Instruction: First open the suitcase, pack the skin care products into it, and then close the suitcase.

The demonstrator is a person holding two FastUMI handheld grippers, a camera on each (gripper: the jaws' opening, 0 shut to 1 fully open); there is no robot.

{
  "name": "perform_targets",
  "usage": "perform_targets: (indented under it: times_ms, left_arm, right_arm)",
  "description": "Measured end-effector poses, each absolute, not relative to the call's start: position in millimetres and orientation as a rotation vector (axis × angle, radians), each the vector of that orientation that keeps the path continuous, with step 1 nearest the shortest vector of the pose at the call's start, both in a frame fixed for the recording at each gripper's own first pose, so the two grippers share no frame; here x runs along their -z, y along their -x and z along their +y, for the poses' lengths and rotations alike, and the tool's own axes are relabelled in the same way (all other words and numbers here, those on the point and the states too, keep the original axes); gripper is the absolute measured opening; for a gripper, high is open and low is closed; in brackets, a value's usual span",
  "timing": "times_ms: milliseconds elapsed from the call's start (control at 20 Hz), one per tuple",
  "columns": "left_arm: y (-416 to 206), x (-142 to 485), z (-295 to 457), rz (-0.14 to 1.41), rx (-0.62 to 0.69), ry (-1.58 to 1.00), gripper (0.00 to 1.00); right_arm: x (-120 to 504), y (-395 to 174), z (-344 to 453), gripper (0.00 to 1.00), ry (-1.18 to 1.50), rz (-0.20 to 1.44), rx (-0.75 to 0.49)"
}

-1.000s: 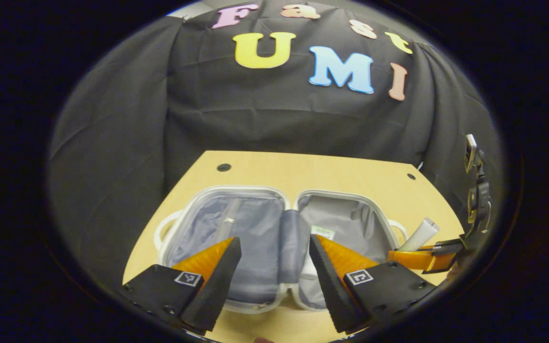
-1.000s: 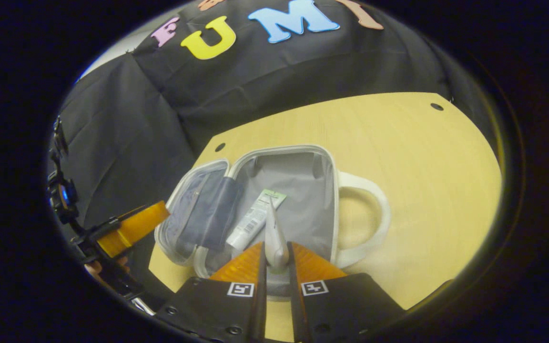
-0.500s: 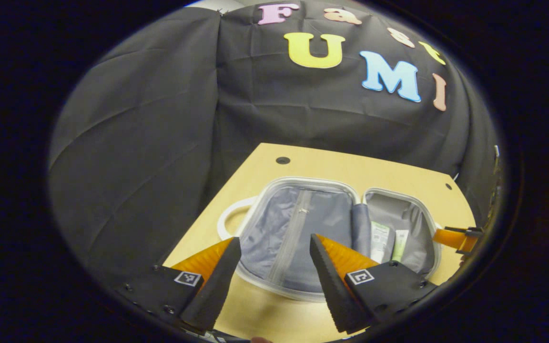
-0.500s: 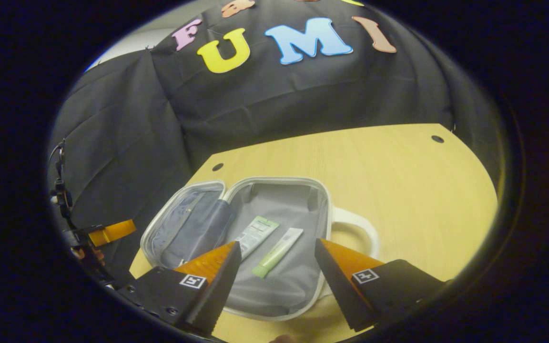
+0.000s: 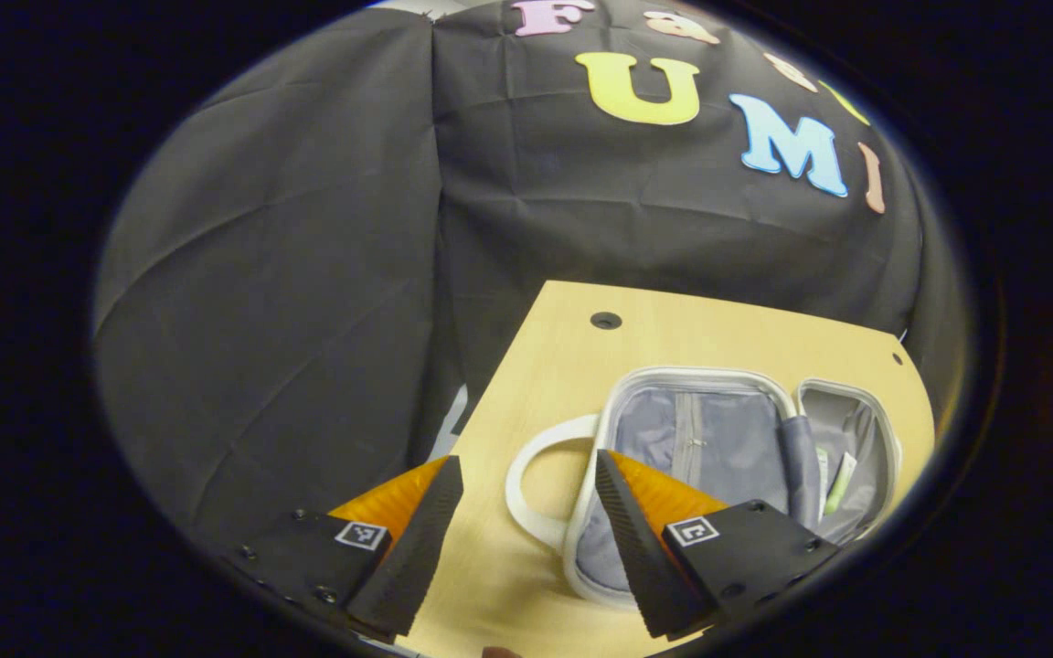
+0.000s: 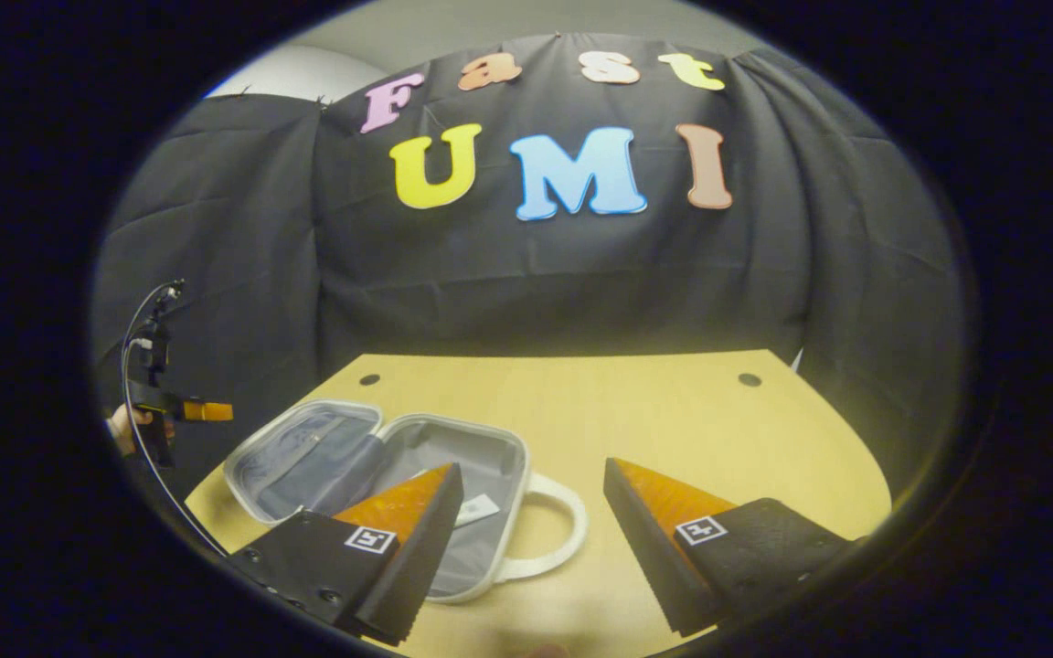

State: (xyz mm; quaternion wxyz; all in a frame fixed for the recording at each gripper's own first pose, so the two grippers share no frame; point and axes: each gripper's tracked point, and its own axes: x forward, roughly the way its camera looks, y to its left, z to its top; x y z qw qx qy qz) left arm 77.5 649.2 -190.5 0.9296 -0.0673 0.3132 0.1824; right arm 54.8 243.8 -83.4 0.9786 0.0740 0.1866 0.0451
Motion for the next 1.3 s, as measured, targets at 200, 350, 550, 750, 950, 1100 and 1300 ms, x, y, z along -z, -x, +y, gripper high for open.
perform_targets:
  times_ms: [200,350,550,750,950,1100,1300]
  left_arm:
    - [-92,238,668,0.728,-0.313,0.214,0.95]
    - [-105,269,681,0.762,-0.294,0.298,0.96]
    - [-120,299,685,0.764,-0.284,0.455,0.95]
    - [-125,304,673,0.725,-0.286,0.582,0.45]
    - [-120,300,671,0.795,-0.325,0.541,0.19]
    - [-122,256,662,0.752,-0.290,0.465,0.12]
    - [-114,178,647,0.674,-0.252,0.473,0.08]
  right_arm:
    - [58,-51,205,0.94,-0.122,0.294,0.038]
    - [56,-49,193,0.94,-0.099,0.315,0.082]
    - [56,-47,182,0.94,-0.083,0.340,0.121]
    - [47,-42,165,0.94,-0.086,0.320,0.167]
    - [45,-37,152,0.94,-0.073,0.310,0.191]
    - [39,-33,146,0.94,-0.083,0.298,0.192]
    - [33,-35,133,0.94,-0.088,0.269,0.187]
